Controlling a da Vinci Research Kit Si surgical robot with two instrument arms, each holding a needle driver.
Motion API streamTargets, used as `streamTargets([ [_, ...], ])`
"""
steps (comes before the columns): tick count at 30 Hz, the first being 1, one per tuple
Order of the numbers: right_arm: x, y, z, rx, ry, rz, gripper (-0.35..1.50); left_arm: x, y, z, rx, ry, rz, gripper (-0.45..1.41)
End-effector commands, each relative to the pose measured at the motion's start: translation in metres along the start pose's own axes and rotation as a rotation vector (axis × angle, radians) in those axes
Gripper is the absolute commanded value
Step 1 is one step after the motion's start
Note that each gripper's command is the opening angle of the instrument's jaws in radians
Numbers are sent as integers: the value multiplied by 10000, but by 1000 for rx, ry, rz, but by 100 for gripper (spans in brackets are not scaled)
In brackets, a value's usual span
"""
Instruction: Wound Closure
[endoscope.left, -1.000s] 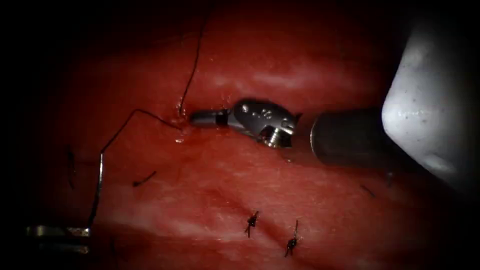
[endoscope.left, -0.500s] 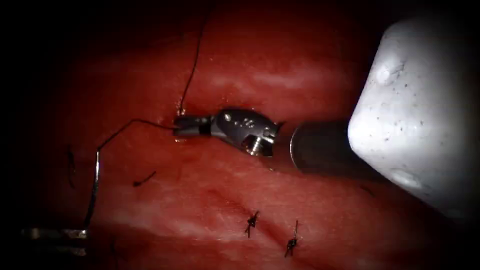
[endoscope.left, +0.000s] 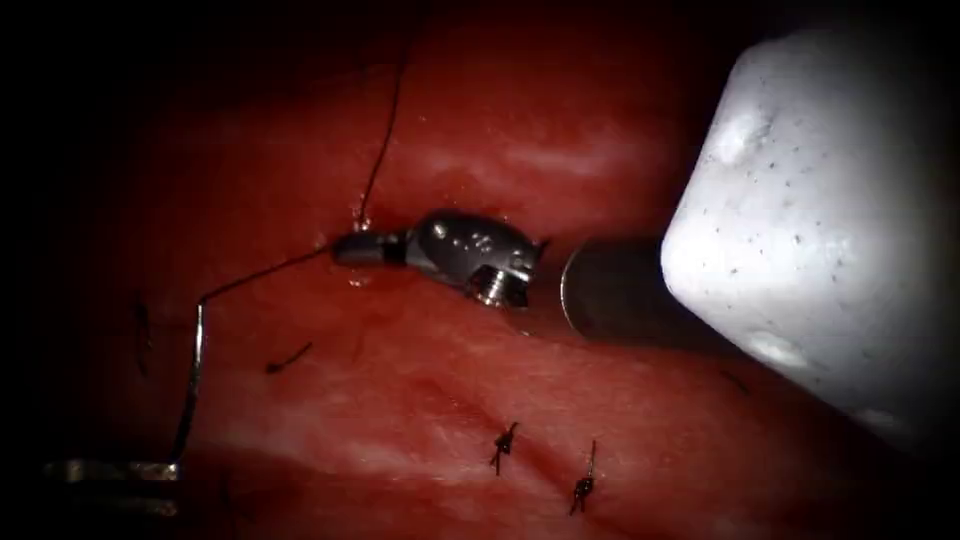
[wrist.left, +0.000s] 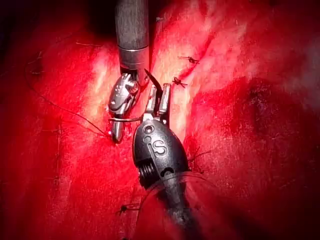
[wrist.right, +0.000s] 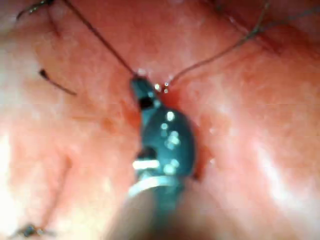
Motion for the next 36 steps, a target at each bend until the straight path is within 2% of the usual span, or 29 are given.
streamTargets([
  [1,-9,-4,9,-1,0,-11,-35,-6,0,6,-1,1,-2,-45],
  [6,-5,-12,-8,-15,-5,-19,-35,-13,-7,3,6,16,8,-45],
  [9,6,-28,-18,-9,0,-14,-35,-29,-24,0,44,8,41,-45],
  [12,16,-45,-23,-3,4,-10,-35,-51,-40,-2,93,-24,60,-45],
  [13,24,-54,-27,-1,11,-7,-35,-68,-48,-4,122,-45,70,-45],
  [15,29,-61,-30,1,14,-4,-35,-76,-50,-4,132,-52,73,-45],
  [18,50,-90,-38,5,31,-8,-35,-102,-47,-8,173,-80,90,-45],
  [20,63,-113,-39,17,38,-13,-35,-103,-36,-12,180,-85,96,-45],
  [28,94,-155,-31,61,68,-17,-35,-92,-15,-20,187,-94,124,-45],
  [32,105,-163,-33,68,71,-14,-35,-89,-12,-31,208,-83,135,-45],
  [35,103,-154,-34,64,72,-40,-35,-90,-15,-38,234,-91,138,-45],
  [36,103,-148,-34,60,76,-54,-16,-91,-17,-40,242,-94,137,-45],
])
